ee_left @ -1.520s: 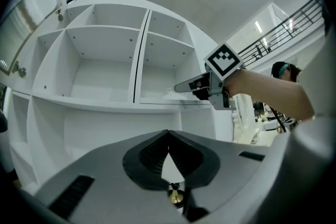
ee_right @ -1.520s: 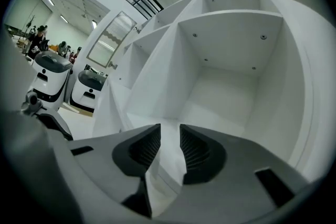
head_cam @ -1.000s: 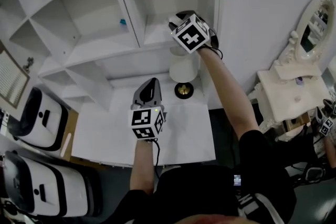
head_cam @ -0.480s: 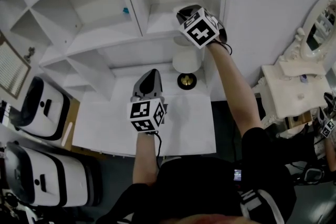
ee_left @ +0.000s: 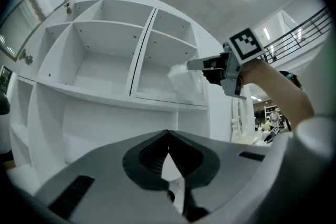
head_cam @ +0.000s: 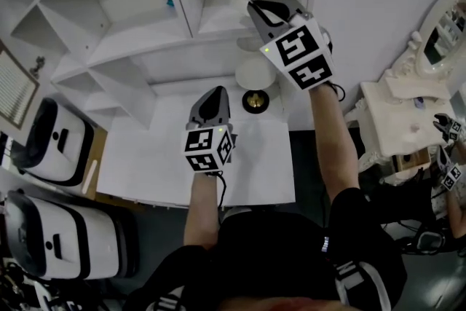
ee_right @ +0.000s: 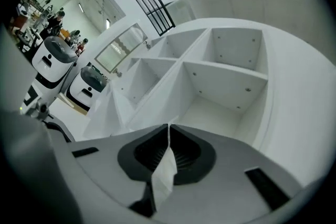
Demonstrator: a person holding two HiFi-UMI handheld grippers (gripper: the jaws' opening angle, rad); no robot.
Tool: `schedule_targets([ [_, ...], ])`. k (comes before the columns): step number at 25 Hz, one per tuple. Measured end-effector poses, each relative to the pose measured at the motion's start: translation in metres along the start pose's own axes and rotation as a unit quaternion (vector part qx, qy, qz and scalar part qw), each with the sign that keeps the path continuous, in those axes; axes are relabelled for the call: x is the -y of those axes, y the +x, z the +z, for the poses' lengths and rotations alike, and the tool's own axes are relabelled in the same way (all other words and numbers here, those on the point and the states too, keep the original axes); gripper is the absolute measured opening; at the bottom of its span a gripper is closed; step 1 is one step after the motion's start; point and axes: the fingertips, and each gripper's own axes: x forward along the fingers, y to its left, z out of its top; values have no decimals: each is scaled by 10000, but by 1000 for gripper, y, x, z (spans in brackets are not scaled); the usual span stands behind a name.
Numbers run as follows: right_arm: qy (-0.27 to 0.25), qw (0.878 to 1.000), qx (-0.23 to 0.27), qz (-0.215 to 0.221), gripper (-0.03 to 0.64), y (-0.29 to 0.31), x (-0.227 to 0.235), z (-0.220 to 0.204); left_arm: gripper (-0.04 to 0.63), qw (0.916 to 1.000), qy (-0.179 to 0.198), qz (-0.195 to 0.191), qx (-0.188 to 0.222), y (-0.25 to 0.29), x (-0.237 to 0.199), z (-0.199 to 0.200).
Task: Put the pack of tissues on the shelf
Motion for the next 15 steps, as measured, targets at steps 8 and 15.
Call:
schedule_targets([
  [8, 892, 9922, 834, -251, 29, -80, -21, 2, 11, 9998, -129, -23, -169, 4, 10, -19],
  [15, 2047, 9758, 559, -527, 29, -114, -57, -67, 11, 9993, -253, -43, -286, -5, 12, -34],
])
